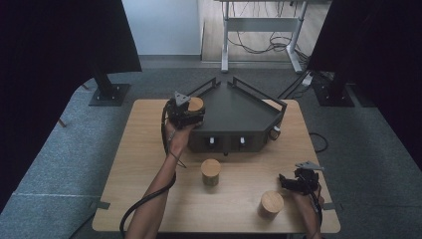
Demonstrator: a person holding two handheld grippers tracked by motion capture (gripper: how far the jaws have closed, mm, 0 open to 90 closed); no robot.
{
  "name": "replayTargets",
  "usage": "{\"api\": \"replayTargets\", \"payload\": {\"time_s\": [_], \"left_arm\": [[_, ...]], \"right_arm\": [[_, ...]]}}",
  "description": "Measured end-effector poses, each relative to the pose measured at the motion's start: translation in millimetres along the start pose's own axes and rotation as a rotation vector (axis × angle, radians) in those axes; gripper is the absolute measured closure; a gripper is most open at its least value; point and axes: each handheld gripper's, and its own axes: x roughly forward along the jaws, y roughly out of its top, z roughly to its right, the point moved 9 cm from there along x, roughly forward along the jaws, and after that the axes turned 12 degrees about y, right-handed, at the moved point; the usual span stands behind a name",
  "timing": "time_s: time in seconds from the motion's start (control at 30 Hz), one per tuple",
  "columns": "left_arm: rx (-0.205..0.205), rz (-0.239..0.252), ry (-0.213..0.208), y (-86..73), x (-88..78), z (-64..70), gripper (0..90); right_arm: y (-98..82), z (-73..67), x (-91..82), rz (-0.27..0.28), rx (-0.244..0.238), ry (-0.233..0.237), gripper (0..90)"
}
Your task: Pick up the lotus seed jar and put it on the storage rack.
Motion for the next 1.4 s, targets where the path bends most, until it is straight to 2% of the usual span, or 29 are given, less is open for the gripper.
{"api": "replayTargets", "payload": {"time_s": [0.53,0.67,0.9,0.97,1.13,1.4], "left_arm": [[-0.001,-0.005,-0.005,-0.5,3.9,0.3,25.2],[-0.008,-0.001,-0.014,0.3,4.1,0.4,16.2],[0.027,0.011,-0.022,-2.2,3.8,3.5,3.9],[0.035,0.024,-0.046,-2.0,1.5,5.5,2.1],[0.044,0.050,-0.061,1.2,-4.9,6.5,2.0],[0.046,0.050,-0.054,0.7,-11.9,2.4,5.3]], "right_arm": [[0.0,-0.3,0.1,-0.001,-0.001,0.001,8.1],[-0.1,-0.4,0.1,-0.001,-0.002,0.002,8.0],[-0.1,-0.4,0.1,-0.001,-0.002,0.002,8.0],[-0.1,-0.5,0.1,-0.001,-0.002,0.002,8.0],[-0.1,-0.6,0.1,-0.001,-0.002,0.003,8.0],[-0.1,-0.6,0.1,-0.002,-0.002,0.003,8.0]]}}
